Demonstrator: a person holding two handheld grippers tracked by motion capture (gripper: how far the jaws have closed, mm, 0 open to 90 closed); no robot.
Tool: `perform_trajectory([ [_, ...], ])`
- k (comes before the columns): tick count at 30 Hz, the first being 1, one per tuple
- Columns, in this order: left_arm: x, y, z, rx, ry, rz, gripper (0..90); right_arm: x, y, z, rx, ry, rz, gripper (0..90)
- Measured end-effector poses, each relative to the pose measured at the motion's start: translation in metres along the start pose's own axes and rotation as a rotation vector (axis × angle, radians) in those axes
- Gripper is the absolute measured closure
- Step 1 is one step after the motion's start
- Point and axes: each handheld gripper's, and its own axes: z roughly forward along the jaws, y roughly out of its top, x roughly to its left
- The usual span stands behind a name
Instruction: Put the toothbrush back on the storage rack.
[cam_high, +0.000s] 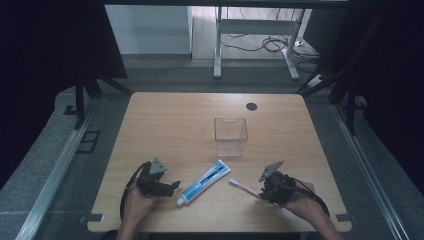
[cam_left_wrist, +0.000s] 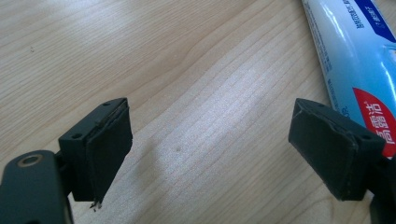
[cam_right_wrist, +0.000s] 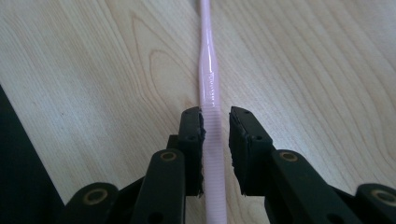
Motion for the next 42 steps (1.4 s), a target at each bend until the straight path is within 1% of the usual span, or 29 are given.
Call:
perform_trajectory([
  [2,0.000,0.000,0.000,0.002,-0.001,0.002,13.6,0.000,0.005,0.003,0.038,0.002,-0.018,75.9],
  [3,0.000,0.000,0.000,0.001,-0.001,0.000,13.6,-0.001,0.011,0.007,0.077,0.001,-0.036,76.2],
  [4,0.000,0.000,0.000,0.001,-0.001,0.000,13.6,-0.001,0.011,0.007,0.077,0.001,-0.036,76.2],
  [5,0.000,0.000,0.000,0.001,-0.002,0.000,13.6,-0.001,0.014,0.010,0.106,0.002,-0.053,76.4],
  [6,0.000,0.000,0.000,0.002,-0.001,0.000,13.6,-0.001,0.014,0.010,0.106,0.002,-0.053,76.4],
  [11,0.000,0.000,0.000,0.005,-0.003,0.001,13.6,-0.001,0.024,0.016,0.171,0.010,-0.076,76.4],
  [12,0.000,0.000,0.000,0.007,-0.003,0.003,13.6,-0.001,0.026,0.018,0.195,0.012,-0.089,76.4],
  [14,0.000,0.000,0.000,0.008,-0.003,0.004,13.6,-0.001,0.027,0.019,0.200,0.011,-0.095,76.4],
  [16,0.000,0.000,0.000,0.010,-0.004,0.005,13.6,-0.002,0.030,0.022,0.224,0.016,-0.109,76.4],
  [18,0.000,0.000,0.001,0.010,-0.006,0.004,13.6,-0.002,0.030,0.023,0.229,0.017,-0.104,76.4],
  [19,0.000,0.000,0.001,0.011,-0.006,0.004,13.6,-0.003,0.031,0.025,0.240,0.019,-0.107,76.4],
  [27,0.000,0.000,0.001,0.017,-0.002,0.009,13.6,-0.003,0.033,0.027,0.247,0.024,-0.092,78.7],
  [31,0.000,0.000,0.001,0.014,-0.001,0.005,13.6,-0.004,0.033,0.024,0.227,0.027,-0.070,78.8],
  [32,0.000,0.000,0.001,0.015,-0.002,0.006,13.6,-0.004,0.033,0.020,0.215,0.029,-0.060,78.8],
  [35,0.000,0.000,0.001,0.017,-0.003,0.009,13.6,-0.005,0.032,0.017,0.206,0.033,-0.057,78.8],
  [36,-0.001,0.000,0.001,0.017,-0.005,0.007,13.6,-0.004,0.032,0.016,0.203,0.035,-0.045,78.8],
  [40,0.000,0.000,0.002,0.022,-0.009,0.007,13.5,-0.005,0.031,0.010,0.181,0.042,-0.054,78.8],
  [42,0.000,-0.001,0.002,0.022,-0.012,0.008,13.4,-0.006,0.031,0.009,0.178,0.043,-0.051,78.8],
])
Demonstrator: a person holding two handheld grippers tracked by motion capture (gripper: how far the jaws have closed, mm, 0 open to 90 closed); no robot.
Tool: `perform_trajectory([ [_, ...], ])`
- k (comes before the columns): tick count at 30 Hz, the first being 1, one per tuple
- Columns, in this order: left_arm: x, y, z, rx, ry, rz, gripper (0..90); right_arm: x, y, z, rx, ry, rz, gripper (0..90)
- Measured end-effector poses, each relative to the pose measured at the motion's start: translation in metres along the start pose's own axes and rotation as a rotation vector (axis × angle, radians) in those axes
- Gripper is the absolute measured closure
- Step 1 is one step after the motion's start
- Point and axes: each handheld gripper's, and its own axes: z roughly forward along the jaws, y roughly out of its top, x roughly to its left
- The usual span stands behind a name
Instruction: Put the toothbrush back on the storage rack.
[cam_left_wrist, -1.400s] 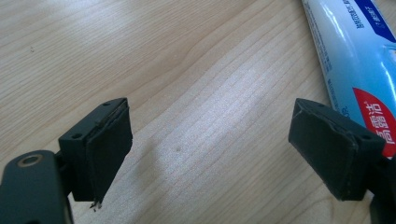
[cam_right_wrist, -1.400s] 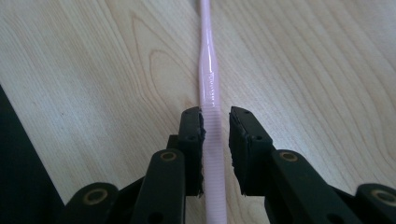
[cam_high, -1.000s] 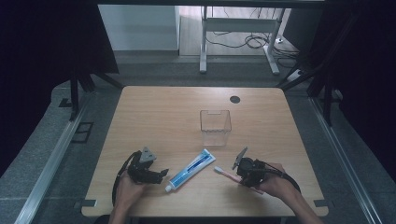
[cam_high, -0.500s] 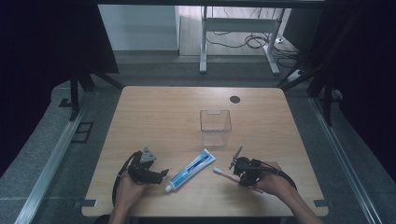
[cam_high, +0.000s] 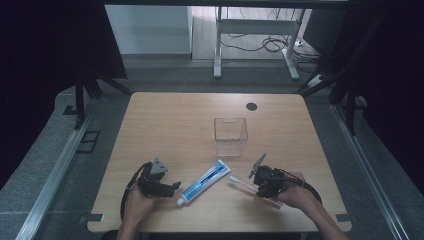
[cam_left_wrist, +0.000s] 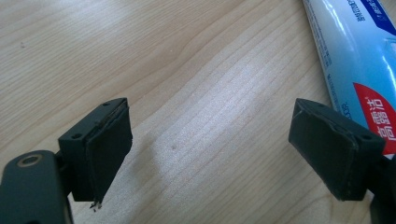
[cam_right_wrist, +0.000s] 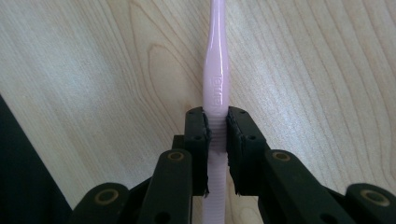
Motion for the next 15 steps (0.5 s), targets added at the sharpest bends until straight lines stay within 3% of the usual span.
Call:
perform_trajectory([
  [15,0.000,0.000,0.000,-0.005,-0.003,-0.006,13.1,-0.004,-0.003,-0.021,-0.083,0.004,0.051,78.9],
])
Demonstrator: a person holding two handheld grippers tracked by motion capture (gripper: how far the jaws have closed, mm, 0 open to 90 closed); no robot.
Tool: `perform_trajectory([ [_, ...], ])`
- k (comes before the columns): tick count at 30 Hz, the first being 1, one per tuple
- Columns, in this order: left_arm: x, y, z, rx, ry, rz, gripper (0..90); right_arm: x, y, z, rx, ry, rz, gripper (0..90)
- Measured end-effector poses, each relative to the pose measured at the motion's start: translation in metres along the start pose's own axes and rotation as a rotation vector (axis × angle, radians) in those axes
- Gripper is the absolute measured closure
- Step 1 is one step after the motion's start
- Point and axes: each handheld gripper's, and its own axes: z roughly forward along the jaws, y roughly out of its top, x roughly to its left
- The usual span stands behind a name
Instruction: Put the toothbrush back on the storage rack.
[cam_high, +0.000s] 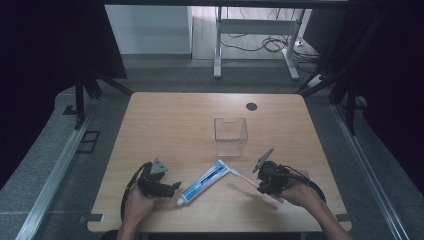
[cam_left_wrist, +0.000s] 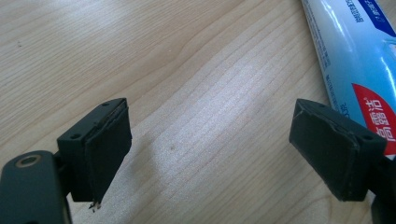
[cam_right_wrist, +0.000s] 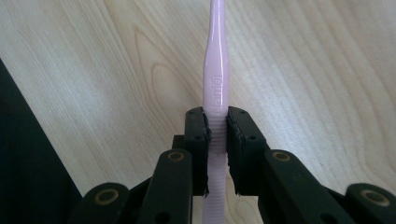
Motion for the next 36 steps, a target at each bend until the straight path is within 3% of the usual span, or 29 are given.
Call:
perform_trajectory([
  [11,-0.001,0.000,0.001,-0.002,-0.002,0.000,13.1,-0.006,0.004,-0.018,-0.081,-0.010,0.035,78.9],
  [23,-0.001,0.000,0.001,-0.005,-0.002,0.007,13.1,-0.017,0.015,-0.037,-0.216,-0.038,0.088,78.9],
  [36,0.000,0.001,-0.001,-0.013,0.002,0.001,12.9,-0.031,0.028,-0.043,-0.334,-0.070,0.140,78.9],
])
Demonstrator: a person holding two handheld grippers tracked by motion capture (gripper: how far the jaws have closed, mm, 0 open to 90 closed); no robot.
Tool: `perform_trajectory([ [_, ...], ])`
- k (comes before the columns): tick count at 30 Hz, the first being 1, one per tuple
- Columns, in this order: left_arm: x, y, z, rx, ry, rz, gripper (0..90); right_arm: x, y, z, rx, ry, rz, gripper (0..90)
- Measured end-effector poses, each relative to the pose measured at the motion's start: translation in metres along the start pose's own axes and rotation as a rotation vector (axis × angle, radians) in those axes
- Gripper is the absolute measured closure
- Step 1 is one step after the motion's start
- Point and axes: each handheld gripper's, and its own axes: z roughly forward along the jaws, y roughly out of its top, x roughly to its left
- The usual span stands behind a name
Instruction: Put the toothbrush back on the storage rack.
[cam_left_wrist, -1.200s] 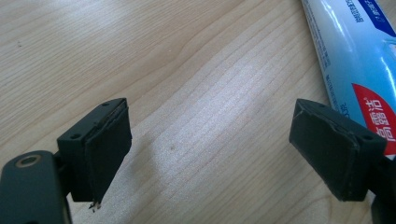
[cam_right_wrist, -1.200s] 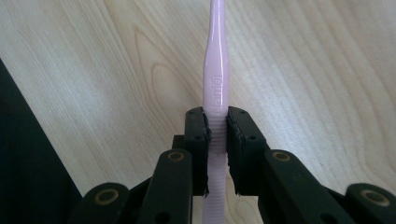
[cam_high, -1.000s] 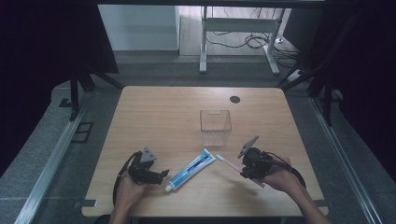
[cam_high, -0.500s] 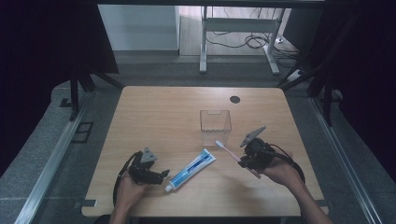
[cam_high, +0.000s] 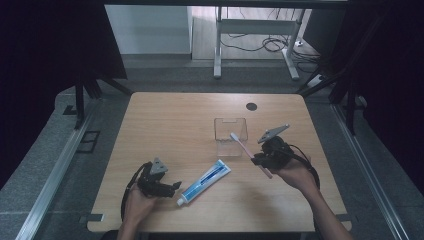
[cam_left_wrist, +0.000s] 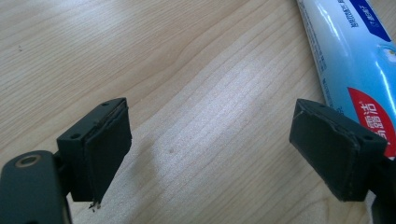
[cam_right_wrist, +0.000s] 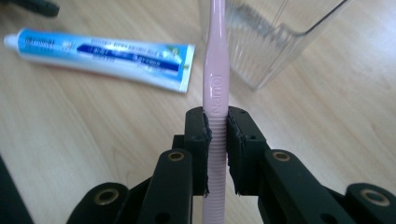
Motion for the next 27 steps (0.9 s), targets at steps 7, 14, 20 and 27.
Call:
perform_trajectory([
  [7,0.001,0.000,-0.001,-0.003,-0.004,-0.015,12.9,-0.005,0.011,0.001,-0.070,-0.016,0.026,78.9],
  [14,0.000,0.001,-0.001,-0.001,-0.006,-0.005,13.0,-0.007,0.019,0.003,-0.118,-0.011,0.035,78.9],
  [20,-0.001,0.001,0.000,0.004,-0.009,0.000,13.0,-0.008,0.028,0.007,-0.167,0.002,0.049,78.9],
  [27,-0.001,0.001,0.000,0.008,-0.012,0.008,13.1,-0.008,0.037,0.010,-0.198,-0.002,0.051,78.9],
])
